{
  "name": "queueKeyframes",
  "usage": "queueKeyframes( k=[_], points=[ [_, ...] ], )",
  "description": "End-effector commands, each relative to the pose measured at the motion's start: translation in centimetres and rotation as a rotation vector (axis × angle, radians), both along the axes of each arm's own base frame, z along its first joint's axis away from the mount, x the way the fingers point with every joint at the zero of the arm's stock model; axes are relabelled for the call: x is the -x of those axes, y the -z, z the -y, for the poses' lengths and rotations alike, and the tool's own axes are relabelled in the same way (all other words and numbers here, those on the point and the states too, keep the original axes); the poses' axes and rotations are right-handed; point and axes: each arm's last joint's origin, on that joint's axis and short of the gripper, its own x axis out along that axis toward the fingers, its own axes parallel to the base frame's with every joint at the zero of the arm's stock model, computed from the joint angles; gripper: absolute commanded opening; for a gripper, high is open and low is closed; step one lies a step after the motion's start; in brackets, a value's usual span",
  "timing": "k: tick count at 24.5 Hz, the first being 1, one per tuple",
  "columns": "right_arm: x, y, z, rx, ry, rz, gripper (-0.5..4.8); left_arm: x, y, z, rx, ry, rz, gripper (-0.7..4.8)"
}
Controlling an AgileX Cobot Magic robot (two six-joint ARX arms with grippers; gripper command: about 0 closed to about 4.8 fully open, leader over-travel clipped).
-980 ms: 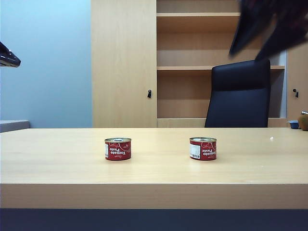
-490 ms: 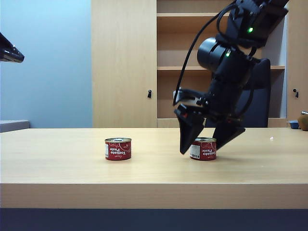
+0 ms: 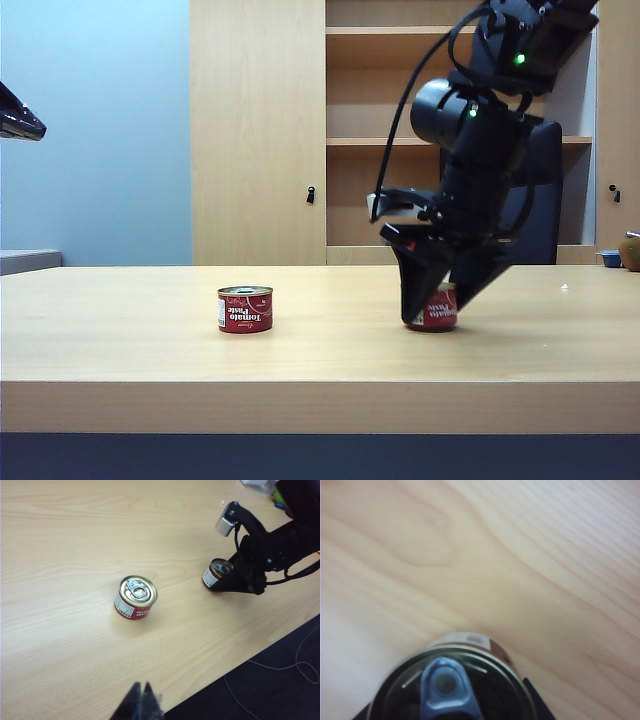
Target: Stack a can of tomatoes on the right onto the can of tomatoes on the left.
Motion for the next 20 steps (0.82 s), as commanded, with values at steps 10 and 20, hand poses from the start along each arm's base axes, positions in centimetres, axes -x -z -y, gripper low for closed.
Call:
queueKeyframes(
  k=[10,20],
  points=[
    [0.2,-7.7,-12.2,-0.148,-0.259,0.315,1.72,-0.2,-0.3,-0.2,-0.038,-0.076,0.037,-0.05],
    [-0.1,-4.6,-15.1,-0.066,-0.294,0.23,1.8,0.0,-0.5,-0.2,-0.041,-0.082,0.052,-0.05]
  ],
)
